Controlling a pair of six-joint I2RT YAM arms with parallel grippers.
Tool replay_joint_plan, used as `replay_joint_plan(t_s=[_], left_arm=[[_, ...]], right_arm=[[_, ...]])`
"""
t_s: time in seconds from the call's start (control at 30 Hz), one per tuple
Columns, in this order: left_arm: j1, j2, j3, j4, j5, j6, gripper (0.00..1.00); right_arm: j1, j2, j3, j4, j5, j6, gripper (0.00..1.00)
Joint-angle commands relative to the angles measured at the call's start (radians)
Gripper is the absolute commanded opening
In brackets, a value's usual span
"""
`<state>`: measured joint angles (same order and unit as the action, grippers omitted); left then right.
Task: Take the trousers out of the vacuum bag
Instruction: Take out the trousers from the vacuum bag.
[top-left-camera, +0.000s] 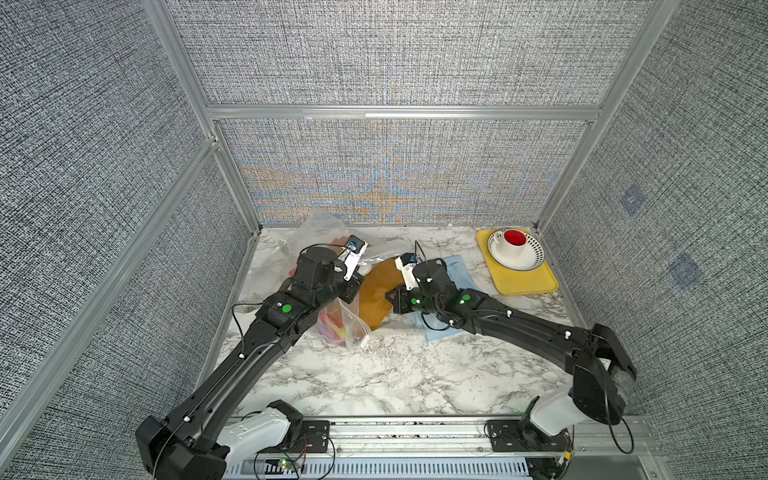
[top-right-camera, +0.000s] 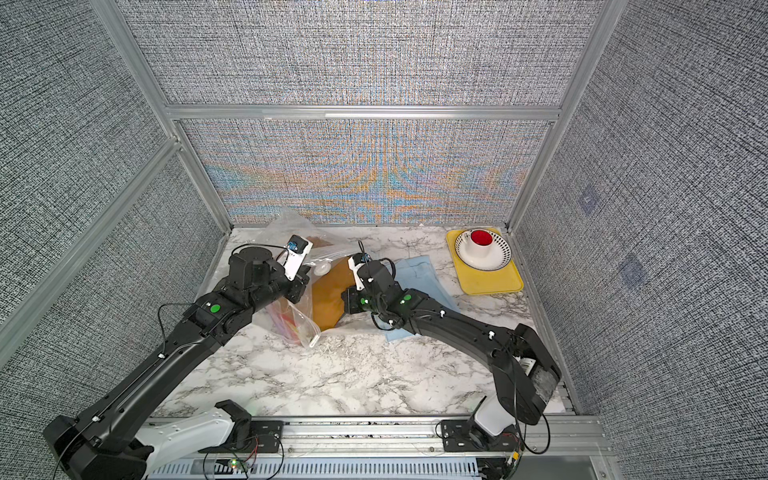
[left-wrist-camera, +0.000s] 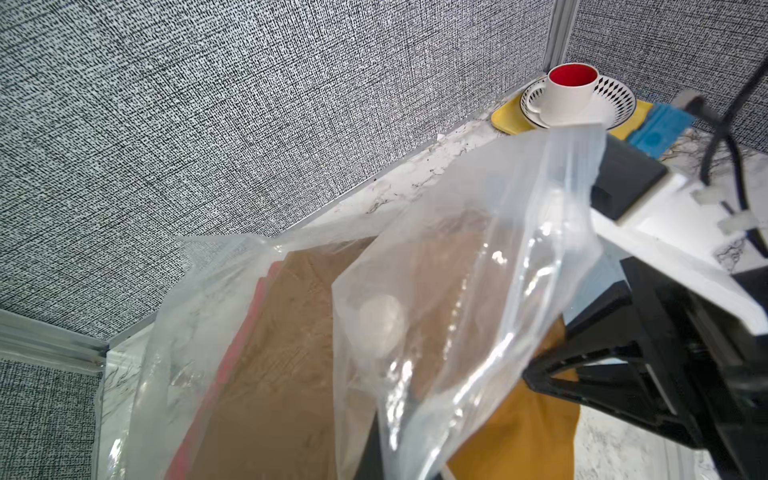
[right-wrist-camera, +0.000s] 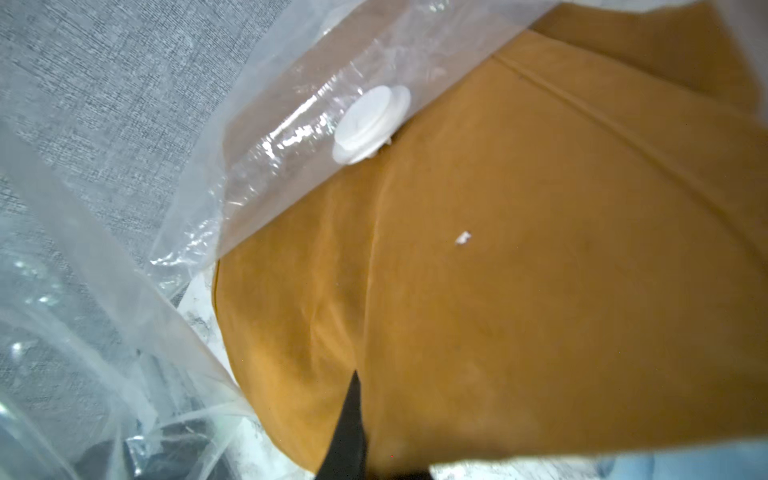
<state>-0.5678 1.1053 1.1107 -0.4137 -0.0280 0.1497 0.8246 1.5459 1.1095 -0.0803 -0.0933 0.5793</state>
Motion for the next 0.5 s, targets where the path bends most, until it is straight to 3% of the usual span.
replay_joint_plan(t_s=[0.0, 0.2, 0.23, 0.3, 0.47], left_arm=[[0.002, 0.006, 0.006, 0.032, -0.017, 0.000, 0.00], [0.000, 0.007, 0.010, 0.029, -0.015, 0.001, 0.00], [-0.001, 0.005, 0.010, 0.029, -0.015, 0.001, 0.00], [0.002, 0.000, 0.010, 0.029, -0.016, -0.001, 0.00], [0.000, -0.004, 0.014, 0.032, -0.015, 0.001, 0.00]], right_arm=[[0.000, 0.007, -0.058, 0.044, 0.033, 0.042, 0.00], [0.002, 0.048, -0.124, 0.135, 0.013, 0.114, 0.01], [0.002, 0.044, -0.132, 0.152, 0.013, 0.127, 0.12], [0.001, 0.034, -0.155, 0.203, -0.007, 0.147, 0.50], [0.001, 0.044, -0.181, 0.264, -0.048, 0.207, 0.66]])
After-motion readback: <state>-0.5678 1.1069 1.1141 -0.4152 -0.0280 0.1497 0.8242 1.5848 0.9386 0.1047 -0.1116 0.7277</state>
